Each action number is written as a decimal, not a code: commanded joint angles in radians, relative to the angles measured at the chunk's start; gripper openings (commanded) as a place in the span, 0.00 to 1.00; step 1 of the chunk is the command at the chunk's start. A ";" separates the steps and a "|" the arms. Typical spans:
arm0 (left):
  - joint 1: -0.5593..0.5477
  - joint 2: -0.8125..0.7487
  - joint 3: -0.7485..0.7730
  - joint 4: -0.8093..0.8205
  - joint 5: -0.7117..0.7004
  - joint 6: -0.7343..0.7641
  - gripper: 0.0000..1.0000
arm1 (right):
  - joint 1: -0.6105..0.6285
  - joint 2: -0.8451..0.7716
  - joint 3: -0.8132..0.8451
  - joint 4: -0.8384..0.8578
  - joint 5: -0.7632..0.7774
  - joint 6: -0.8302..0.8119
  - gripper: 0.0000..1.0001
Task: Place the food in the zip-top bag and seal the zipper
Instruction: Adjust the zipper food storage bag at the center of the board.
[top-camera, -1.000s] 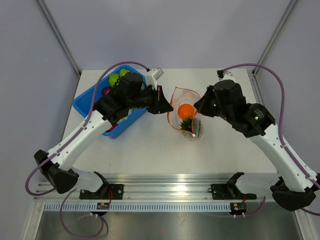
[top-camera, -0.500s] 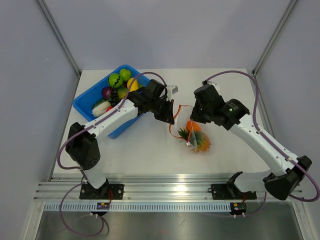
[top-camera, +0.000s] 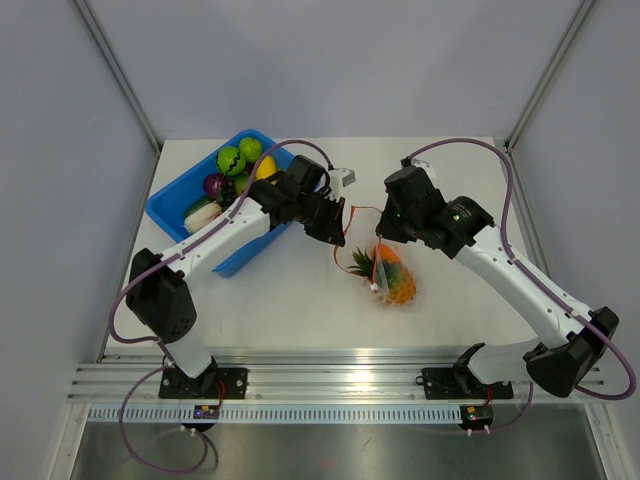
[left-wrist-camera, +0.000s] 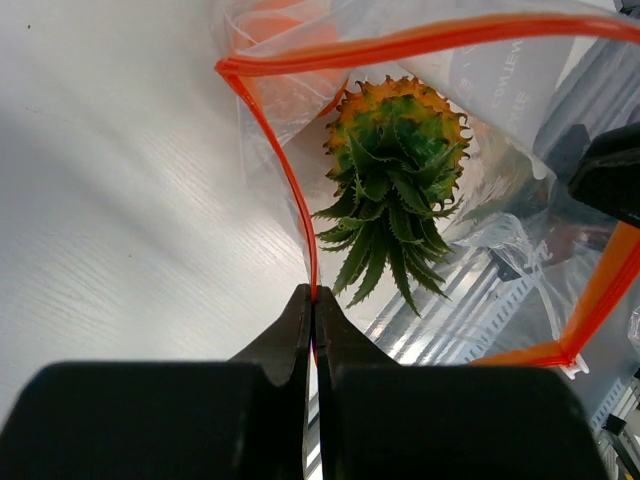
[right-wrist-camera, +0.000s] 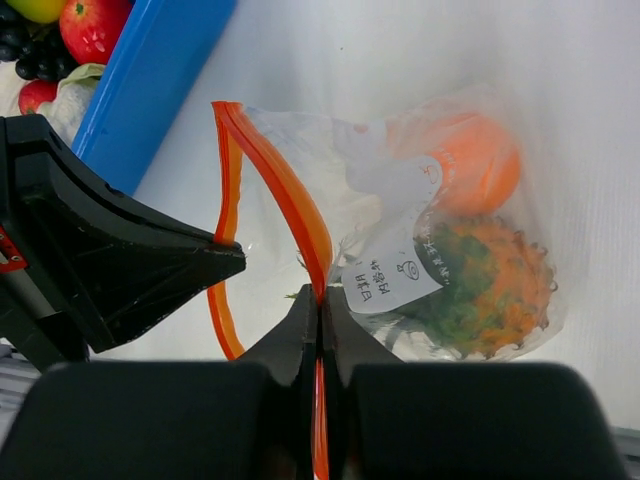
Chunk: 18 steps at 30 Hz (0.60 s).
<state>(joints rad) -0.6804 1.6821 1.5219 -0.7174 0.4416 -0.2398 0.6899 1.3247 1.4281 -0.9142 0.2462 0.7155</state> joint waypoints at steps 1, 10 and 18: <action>0.005 -0.039 0.007 0.030 0.040 0.022 0.00 | 0.007 -0.005 0.008 0.031 0.028 -0.001 0.00; 0.077 0.042 0.113 0.062 0.080 0.010 0.00 | 0.007 -0.001 -0.001 0.126 -0.033 0.004 0.00; 0.128 0.065 0.193 0.000 0.104 0.033 0.64 | 0.007 -0.007 -0.032 0.258 -0.082 0.055 0.00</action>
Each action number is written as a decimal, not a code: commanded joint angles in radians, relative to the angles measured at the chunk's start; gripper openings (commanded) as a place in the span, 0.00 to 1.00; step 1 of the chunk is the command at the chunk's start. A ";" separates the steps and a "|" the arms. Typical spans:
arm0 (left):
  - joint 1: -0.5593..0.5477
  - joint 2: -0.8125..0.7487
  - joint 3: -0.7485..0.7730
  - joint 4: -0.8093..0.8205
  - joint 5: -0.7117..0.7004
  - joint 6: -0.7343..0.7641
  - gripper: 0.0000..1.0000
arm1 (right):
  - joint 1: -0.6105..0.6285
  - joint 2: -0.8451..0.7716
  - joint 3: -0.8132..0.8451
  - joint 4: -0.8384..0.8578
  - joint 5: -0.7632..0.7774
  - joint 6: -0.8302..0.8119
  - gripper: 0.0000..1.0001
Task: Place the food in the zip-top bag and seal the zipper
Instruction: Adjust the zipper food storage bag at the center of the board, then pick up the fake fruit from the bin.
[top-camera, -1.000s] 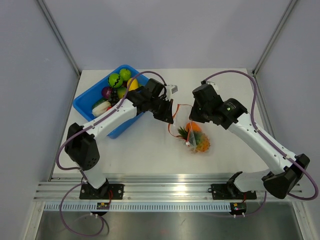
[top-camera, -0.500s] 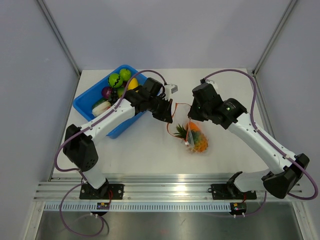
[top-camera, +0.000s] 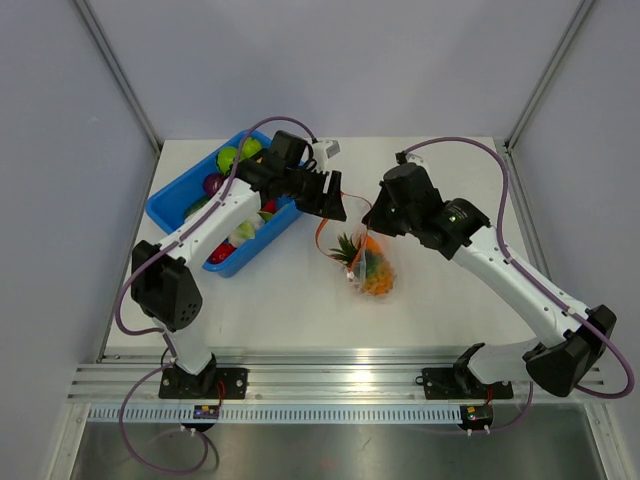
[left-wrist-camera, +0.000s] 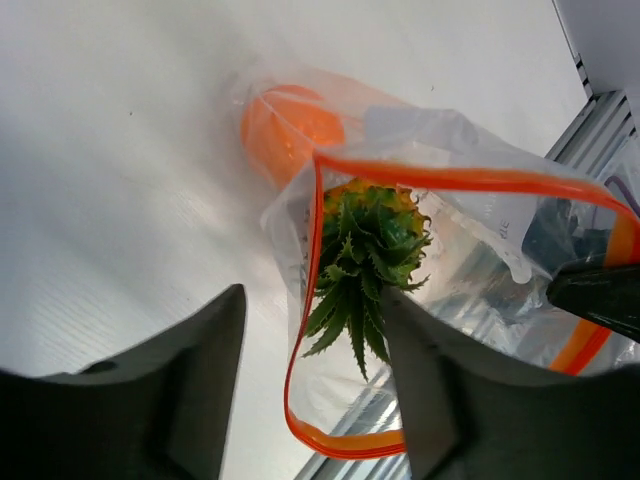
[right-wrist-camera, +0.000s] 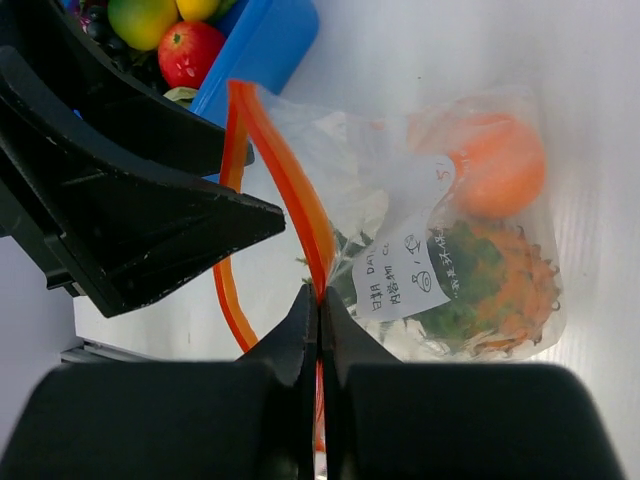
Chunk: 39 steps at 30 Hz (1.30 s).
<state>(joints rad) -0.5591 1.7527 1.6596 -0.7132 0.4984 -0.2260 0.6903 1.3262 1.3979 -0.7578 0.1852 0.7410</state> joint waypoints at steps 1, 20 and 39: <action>0.008 -0.010 0.068 -0.015 0.048 0.023 0.67 | 0.006 -0.007 0.001 0.103 -0.020 0.029 0.00; 0.362 -0.134 0.077 -0.077 -0.478 -0.117 0.82 | 0.006 -0.004 0.000 0.124 -0.058 -0.002 0.00; 0.515 0.235 0.265 0.081 -0.633 -0.150 0.95 | 0.006 0.016 0.013 0.121 -0.099 -0.014 0.00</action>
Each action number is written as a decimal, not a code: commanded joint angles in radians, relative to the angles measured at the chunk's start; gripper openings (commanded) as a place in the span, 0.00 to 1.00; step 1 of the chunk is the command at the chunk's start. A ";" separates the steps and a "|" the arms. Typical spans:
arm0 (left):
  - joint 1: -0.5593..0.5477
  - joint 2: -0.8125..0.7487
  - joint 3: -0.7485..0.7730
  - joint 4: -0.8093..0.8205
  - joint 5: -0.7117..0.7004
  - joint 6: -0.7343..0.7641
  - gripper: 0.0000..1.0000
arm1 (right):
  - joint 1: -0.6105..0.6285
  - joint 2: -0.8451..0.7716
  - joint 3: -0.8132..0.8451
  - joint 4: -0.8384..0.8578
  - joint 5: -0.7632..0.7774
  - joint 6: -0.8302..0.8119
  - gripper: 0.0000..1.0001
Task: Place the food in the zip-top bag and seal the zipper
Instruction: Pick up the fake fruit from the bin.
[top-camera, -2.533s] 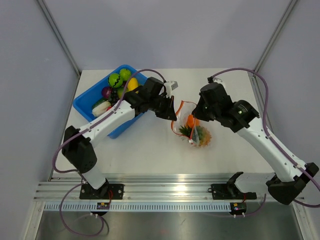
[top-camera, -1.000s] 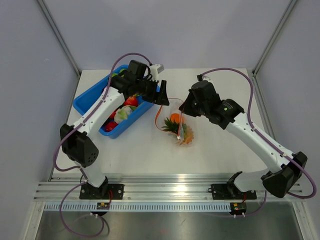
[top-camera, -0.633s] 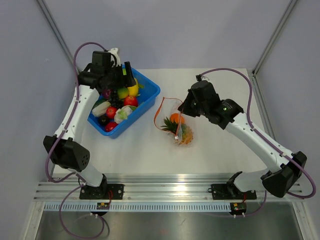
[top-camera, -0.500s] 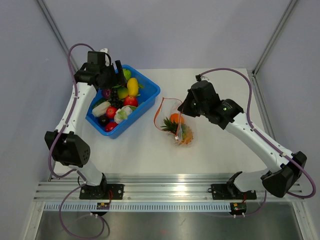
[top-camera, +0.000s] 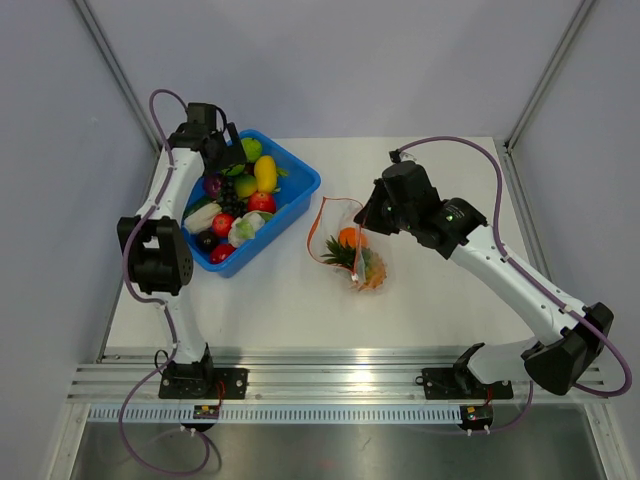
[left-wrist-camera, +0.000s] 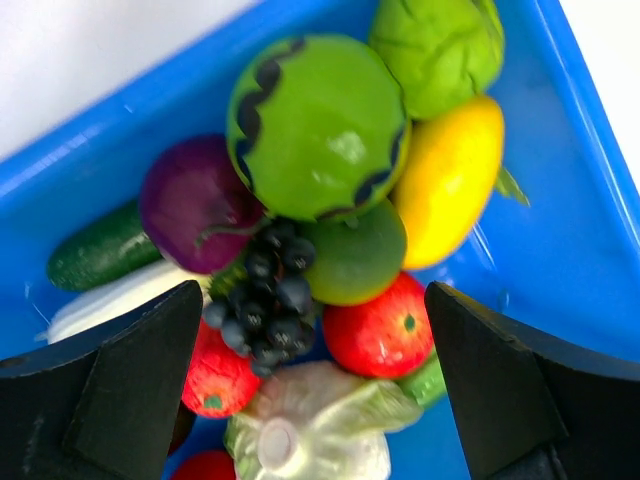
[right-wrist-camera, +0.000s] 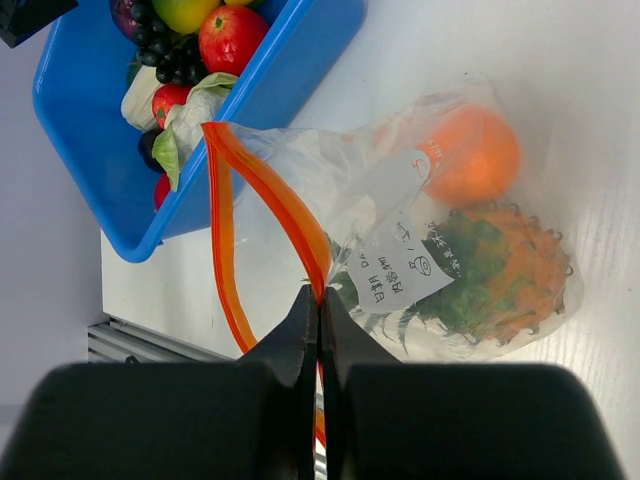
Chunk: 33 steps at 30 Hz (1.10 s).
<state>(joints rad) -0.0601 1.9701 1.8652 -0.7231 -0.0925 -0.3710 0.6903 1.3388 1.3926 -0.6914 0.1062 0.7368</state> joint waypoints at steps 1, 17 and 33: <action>0.019 0.030 0.068 0.091 -0.049 -0.002 0.95 | 0.006 0.002 0.017 0.055 -0.020 -0.010 0.00; 0.029 0.200 0.215 0.105 -0.012 0.038 0.98 | 0.006 0.022 0.014 0.052 -0.025 -0.007 0.00; 0.028 0.152 0.114 0.200 0.048 0.044 0.70 | 0.006 0.020 0.011 0.036 -0.014 0.007 0.00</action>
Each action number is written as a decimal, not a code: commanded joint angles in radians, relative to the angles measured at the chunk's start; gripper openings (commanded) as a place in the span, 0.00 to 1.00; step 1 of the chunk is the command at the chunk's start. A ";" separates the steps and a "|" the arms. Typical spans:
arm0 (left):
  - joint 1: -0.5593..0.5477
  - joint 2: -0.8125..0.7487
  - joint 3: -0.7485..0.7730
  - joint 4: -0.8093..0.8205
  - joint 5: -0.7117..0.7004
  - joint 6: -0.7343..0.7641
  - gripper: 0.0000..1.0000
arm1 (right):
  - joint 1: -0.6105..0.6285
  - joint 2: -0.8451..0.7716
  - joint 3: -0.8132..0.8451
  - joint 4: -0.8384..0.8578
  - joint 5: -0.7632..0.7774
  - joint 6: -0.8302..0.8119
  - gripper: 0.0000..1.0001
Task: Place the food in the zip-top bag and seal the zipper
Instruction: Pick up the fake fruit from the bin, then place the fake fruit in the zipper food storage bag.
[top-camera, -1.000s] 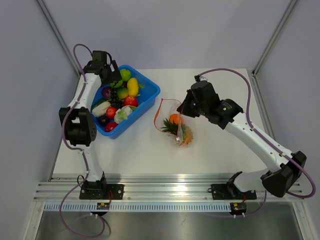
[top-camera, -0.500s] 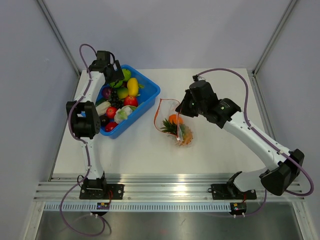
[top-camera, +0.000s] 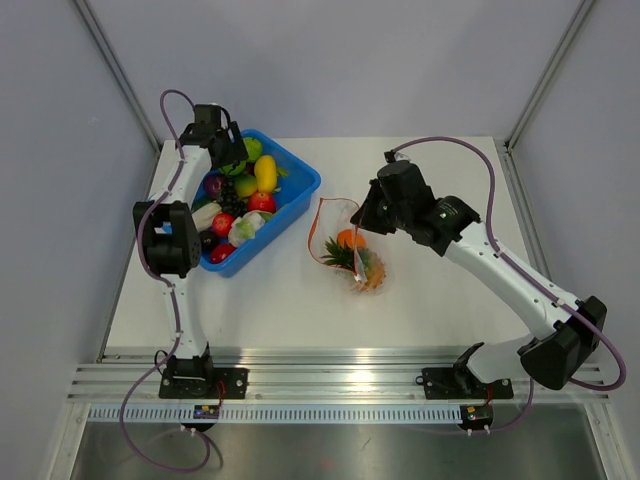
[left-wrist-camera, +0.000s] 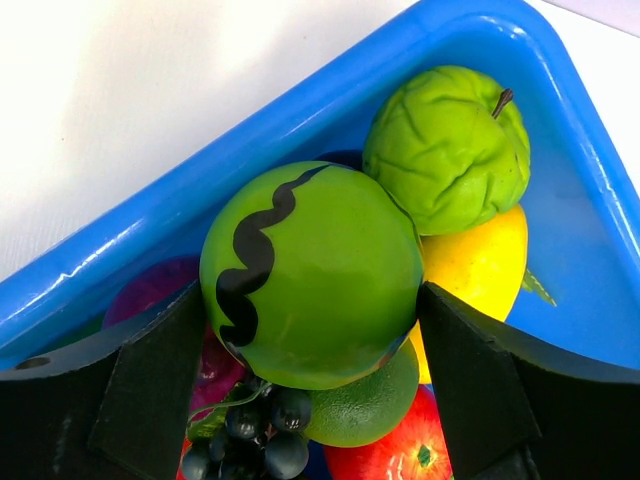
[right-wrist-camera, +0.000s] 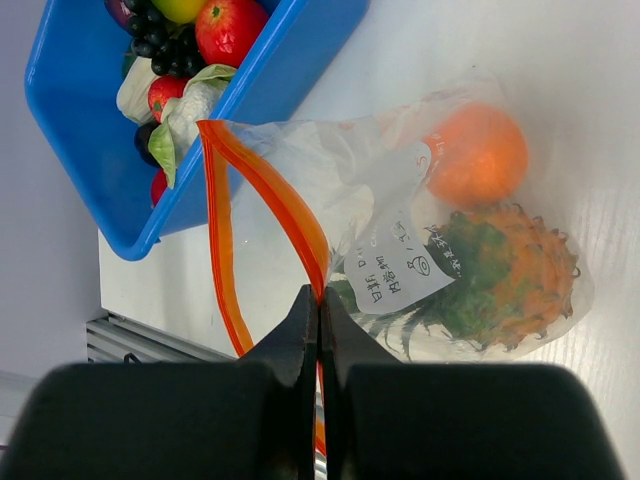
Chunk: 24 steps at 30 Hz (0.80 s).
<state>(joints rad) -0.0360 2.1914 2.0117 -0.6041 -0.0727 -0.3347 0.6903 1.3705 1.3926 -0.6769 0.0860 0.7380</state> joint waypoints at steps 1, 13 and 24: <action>0.004 -0.085 -0.056 0.084 0.030 0.010 0.69 | 0.006 -0.016 0.011 0.022 0.009 0.006 0.00; -0.074 -0.519 -0.295 -0.008 0.099 0.072 0.66 | 0.006 -0.063 -0.046 0.011 0.057 0.009 0.00; -0.370 -0.924 -0.522 -0.102 0.355 0.123 0.58 | 0.006 -0.059 -0.067 0.030 0.043 0.018 0.00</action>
<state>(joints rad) -0.3290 1.3300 1.5356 -0.6720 0.1558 -0.2344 0.6903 1.3277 1.3235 -0.6765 0.1135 0.7460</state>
